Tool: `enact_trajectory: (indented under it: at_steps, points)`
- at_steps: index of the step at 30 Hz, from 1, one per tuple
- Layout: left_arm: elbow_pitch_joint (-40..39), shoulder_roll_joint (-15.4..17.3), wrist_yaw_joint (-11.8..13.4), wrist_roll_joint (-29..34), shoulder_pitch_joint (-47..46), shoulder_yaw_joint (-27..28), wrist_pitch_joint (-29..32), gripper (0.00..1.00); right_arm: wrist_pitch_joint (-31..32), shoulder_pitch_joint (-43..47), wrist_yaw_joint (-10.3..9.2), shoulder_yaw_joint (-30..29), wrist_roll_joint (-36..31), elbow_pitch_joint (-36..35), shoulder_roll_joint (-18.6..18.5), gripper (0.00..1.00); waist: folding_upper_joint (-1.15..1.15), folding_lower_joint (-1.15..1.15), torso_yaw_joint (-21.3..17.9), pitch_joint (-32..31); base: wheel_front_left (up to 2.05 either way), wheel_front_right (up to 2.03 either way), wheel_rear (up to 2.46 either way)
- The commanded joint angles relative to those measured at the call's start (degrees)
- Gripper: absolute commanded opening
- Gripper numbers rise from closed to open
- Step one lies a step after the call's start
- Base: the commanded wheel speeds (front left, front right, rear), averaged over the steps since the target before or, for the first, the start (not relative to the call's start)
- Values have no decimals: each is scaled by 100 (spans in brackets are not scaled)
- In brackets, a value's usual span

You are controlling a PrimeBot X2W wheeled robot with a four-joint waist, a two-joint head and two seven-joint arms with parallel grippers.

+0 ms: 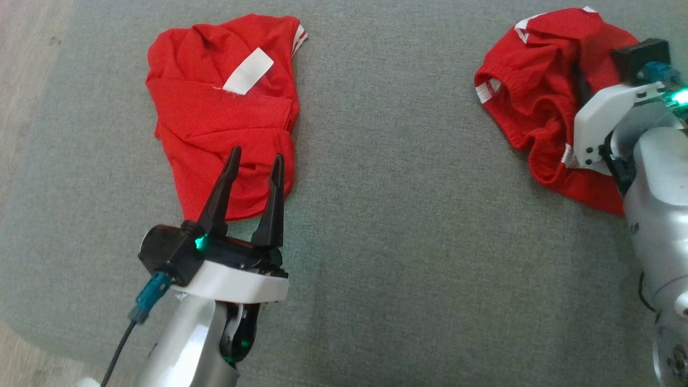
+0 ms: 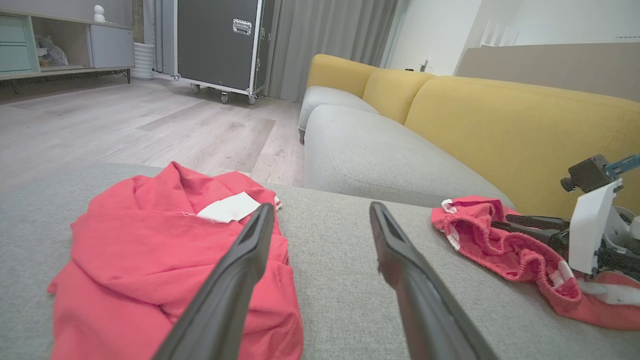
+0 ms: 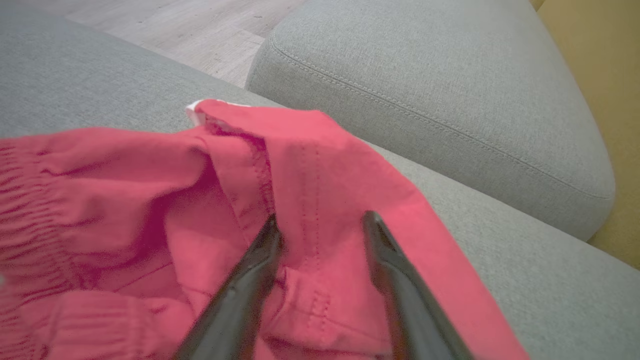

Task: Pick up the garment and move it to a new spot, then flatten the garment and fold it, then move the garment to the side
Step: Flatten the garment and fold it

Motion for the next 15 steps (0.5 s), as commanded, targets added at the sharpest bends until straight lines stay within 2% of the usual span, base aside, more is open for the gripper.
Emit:
enact_trajectory:
  at_steps: [1, 8, 15]
  points:
    - [-153, 36, 9, -53, -167, 148, -36, 100, -97, -207, -4, 107, -20, -100, 11, 0, 0, -1, 3, 9, 0, 0, 0]
    - [-104, 22, 9, -37, -108, 278, -36, 100, -426, -579, -4, 69, 251, 154, -6, 0, 0, -1, -195, -115, 0, 0, 0]
    - [-149, 12, 9, -32, -111, 273, -36, 100, -411, -963, -4, -231, 531, 210, -329, 0, 0, -1, -282, -67, 0, 0, 0]
